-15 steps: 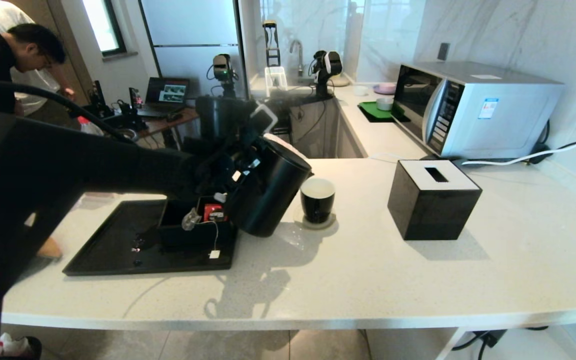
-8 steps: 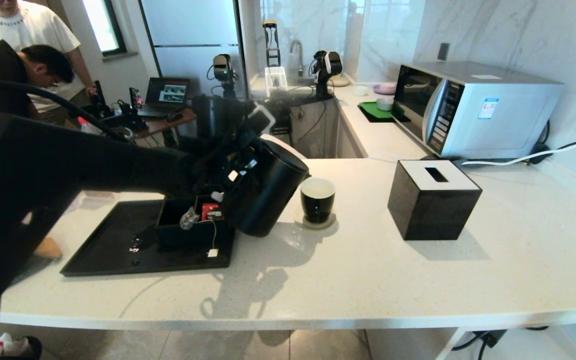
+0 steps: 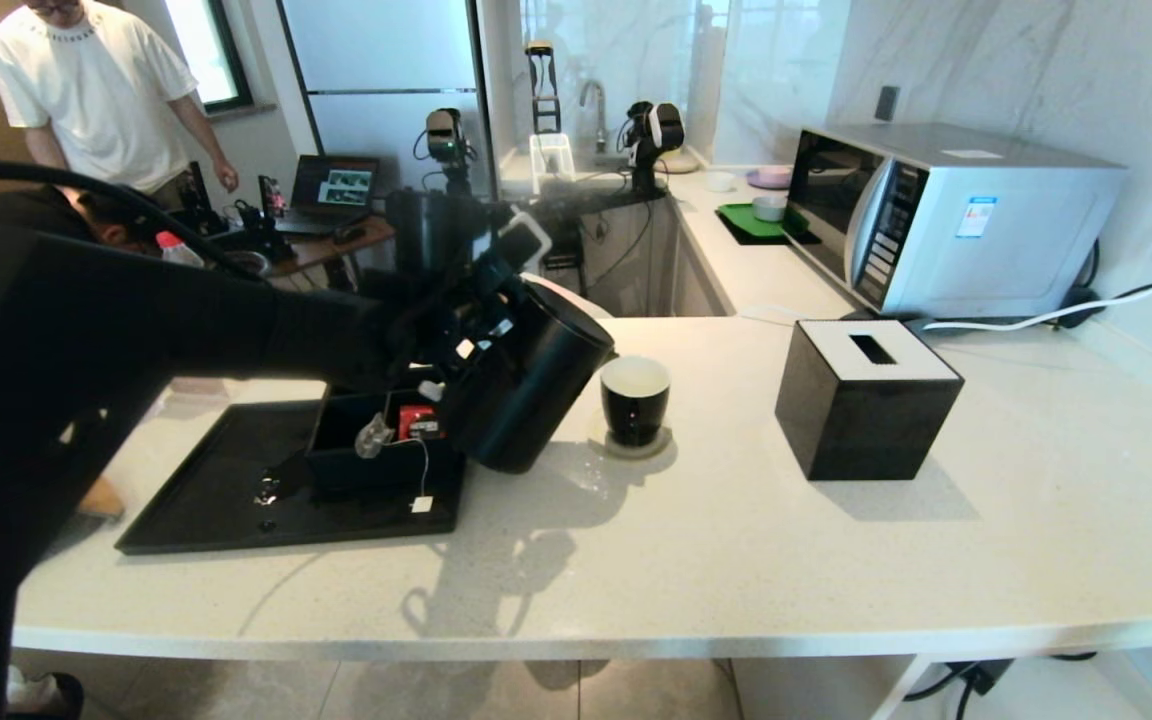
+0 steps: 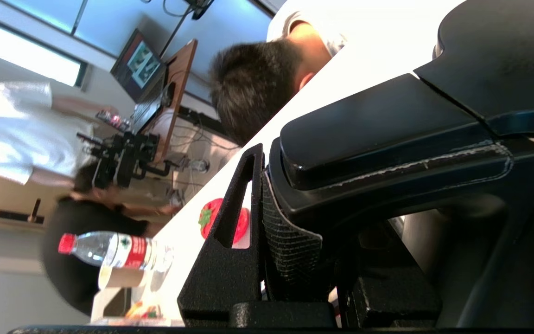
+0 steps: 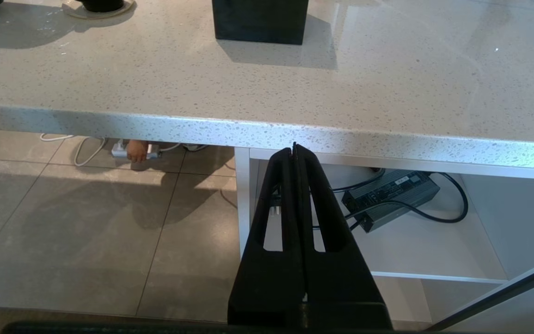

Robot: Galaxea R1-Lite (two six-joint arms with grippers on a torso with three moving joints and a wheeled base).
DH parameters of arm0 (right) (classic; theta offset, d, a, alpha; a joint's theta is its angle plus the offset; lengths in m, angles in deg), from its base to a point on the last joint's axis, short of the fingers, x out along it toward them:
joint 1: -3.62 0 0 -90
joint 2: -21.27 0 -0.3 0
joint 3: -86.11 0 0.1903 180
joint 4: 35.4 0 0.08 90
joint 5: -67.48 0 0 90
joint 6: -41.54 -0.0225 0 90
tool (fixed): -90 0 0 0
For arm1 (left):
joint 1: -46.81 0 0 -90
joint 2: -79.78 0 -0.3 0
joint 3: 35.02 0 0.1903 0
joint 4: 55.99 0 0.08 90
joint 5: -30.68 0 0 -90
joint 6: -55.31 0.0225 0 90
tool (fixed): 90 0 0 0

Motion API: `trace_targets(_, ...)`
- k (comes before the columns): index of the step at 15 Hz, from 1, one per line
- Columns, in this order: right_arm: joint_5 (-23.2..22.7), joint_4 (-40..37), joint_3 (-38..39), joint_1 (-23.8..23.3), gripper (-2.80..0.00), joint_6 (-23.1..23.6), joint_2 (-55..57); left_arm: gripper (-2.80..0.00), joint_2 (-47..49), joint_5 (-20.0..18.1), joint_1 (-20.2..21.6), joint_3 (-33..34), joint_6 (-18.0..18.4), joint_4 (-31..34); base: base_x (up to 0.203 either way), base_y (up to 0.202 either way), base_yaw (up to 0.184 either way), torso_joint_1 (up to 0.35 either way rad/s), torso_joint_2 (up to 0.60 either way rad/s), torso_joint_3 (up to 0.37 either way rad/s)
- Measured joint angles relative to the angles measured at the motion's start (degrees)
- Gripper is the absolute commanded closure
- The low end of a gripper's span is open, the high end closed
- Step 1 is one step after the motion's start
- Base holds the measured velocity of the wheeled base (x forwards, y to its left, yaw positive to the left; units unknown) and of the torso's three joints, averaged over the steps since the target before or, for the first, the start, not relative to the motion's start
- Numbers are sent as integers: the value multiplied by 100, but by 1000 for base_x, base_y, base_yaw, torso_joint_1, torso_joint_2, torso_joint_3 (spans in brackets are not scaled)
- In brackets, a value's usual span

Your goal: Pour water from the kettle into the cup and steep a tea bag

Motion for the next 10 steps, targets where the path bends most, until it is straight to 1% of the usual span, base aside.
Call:
trace_targets(2,-1,1,0,0,0,-3,0,0,56,-47,-5,-83,30,18,0,0,0,0,0,0)
trace_targets(6,-2,-1,0,0,0,-1,0,0,109,-165,-6,-127,201,12,0,0,0,0,0,0)
trace_targets(10,-2,1,0,0,0,0,0,0,156,-168,-6,-201,222,16,0,0,0,0,0,0)
